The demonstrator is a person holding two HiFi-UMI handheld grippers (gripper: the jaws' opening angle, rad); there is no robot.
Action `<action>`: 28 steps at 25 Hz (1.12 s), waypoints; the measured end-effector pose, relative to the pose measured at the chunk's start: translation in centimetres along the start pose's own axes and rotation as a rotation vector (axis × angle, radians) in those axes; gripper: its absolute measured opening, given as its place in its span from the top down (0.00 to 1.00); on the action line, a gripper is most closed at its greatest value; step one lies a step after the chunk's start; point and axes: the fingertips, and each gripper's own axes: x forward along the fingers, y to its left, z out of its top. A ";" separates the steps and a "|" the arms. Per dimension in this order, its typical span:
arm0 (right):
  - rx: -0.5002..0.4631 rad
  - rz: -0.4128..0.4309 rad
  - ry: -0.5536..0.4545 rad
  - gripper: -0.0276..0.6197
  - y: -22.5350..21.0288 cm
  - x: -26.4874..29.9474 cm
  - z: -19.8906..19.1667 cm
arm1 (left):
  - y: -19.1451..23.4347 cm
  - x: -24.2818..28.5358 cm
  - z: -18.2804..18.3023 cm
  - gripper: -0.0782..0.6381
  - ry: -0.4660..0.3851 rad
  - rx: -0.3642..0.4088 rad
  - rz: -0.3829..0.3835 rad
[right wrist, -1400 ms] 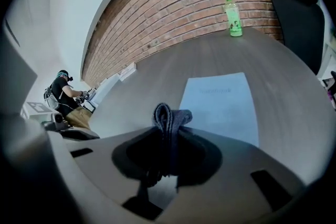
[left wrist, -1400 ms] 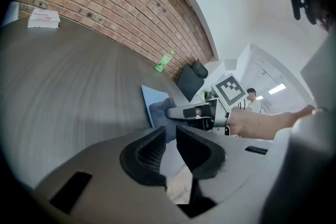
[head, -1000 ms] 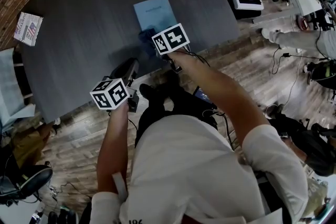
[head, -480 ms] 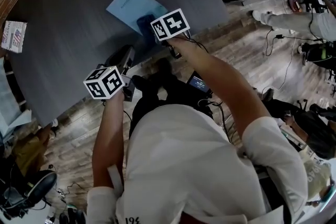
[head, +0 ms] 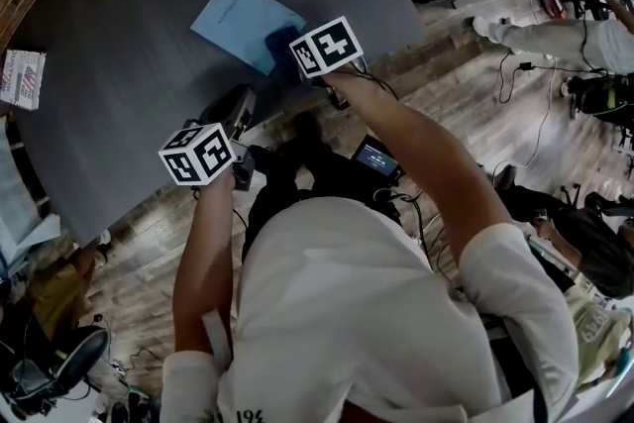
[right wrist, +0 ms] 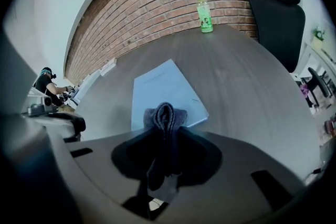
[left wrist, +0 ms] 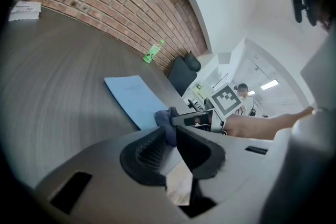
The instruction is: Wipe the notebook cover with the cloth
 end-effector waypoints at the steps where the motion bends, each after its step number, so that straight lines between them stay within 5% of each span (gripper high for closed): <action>1: -0.006 -0.004 0.003 0.80 -0.2 -0.1 0.0 | 0.0 0.1 0.0 0.79 0.001 -0.001 -0.001; 28: -0.114 -0.073 -0.022 0.80 -7.6 -2.6 5.3 | -1.5 2.5 1.4 0.79 -0.068 -0.048 0.065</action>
